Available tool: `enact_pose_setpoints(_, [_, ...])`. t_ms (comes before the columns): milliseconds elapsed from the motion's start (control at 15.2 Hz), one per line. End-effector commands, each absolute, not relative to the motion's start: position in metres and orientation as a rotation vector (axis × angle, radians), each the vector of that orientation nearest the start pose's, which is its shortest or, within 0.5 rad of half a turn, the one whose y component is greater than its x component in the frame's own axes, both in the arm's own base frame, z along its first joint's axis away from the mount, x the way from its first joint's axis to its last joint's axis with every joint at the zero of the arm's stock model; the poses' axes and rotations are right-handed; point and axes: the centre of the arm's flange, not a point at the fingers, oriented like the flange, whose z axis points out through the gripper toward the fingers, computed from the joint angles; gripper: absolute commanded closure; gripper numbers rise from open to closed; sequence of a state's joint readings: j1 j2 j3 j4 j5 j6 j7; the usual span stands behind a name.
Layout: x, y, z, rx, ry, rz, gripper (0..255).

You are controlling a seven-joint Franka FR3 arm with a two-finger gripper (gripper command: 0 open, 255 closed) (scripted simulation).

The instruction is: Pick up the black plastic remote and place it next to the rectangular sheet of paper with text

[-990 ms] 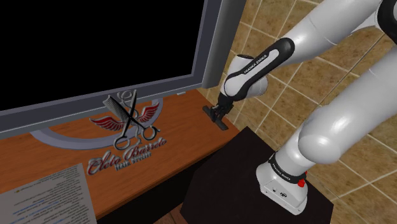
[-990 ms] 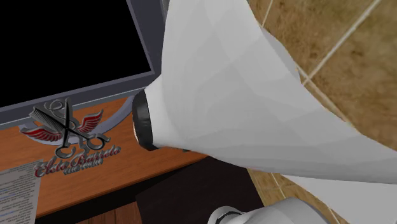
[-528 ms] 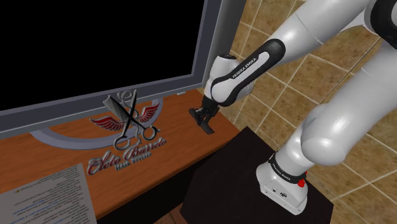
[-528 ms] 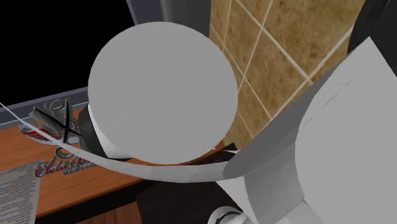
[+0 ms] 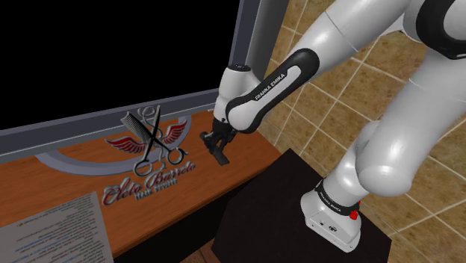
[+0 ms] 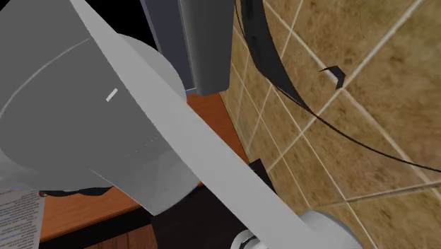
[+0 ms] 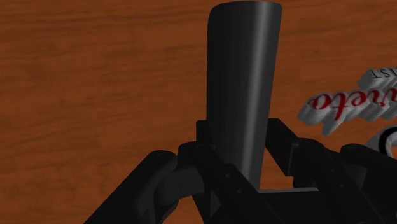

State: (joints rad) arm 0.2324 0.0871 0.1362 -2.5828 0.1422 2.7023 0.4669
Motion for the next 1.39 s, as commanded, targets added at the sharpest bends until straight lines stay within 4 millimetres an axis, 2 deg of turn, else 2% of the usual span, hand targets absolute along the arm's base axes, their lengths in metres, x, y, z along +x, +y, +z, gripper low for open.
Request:
enact_pose_setpoints(0, [0.43,0.185,0.23,-3.04,0.35,0.001,255])
enact_pose_setpoints(1320, [0.508,0.436,0.232,-3.04,0.35,0.001,255])
